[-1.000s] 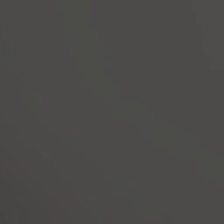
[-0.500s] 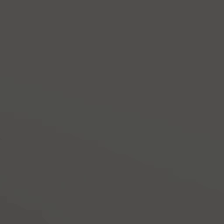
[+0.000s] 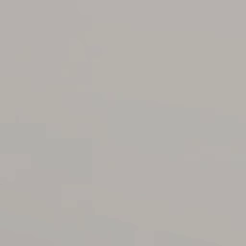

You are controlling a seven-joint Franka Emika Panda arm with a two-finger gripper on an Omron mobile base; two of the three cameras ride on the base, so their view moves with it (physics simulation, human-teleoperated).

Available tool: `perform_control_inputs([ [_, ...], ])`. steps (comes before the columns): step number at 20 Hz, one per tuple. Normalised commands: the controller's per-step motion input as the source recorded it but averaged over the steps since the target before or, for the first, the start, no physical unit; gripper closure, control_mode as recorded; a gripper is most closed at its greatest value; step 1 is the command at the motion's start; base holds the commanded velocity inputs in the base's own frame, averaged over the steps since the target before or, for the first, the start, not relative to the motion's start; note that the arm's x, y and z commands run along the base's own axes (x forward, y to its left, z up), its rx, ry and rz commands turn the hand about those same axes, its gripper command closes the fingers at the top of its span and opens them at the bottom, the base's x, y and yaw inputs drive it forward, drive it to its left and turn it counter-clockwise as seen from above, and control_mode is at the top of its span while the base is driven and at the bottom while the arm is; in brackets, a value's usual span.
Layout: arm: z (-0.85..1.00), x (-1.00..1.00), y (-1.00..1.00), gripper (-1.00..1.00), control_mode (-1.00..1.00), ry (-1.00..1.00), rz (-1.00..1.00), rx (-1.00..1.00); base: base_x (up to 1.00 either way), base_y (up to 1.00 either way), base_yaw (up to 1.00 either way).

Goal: Take a straw from the drawer in front and place it inside the glass cup on the dining counter.

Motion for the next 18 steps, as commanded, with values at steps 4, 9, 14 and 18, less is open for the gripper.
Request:
perform_control_inputs([
  [4, 0.00, 0.00, 0.00, 1.00, 1.00, 0.00, 0.00, 0.00, 1.00, 0.29, -0.41],
  [9, 0.00, 0.00, 0.00, 1.00, 1.00, 0.00, 0.00, 0.00, 1.00, 0.29, -0.40],
  [14, 0.00, 0.00, 0.00, 1.00, 1.00, 0.00, 0.00, 0.00, 1.00, 0.15, -0.34],
  [18, 0.00, 0.00, 0.00, 1.00, 1.00, 0.00, 0.00, 0.00, 1.00, 0.06, -0.30],
])
